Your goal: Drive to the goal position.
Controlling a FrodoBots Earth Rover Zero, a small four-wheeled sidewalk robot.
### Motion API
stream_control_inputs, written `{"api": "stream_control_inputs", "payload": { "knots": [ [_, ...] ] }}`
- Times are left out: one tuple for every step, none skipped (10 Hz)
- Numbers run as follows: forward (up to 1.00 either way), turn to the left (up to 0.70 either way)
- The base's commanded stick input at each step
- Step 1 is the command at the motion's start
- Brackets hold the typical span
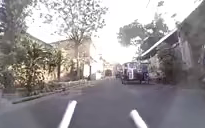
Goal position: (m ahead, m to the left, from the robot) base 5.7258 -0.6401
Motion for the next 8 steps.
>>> {"api": "stream_control_inputs", "payload": {
  "knots": [
    [0.85,0.0],
    [0.85,0.0],
    [0.85,0.0],
    [0.85,0.0],
    [0.85,0.0],
    [0.85,0.0],
    [0.85,0.0],
    [0.85,0.0]
  ]
}}
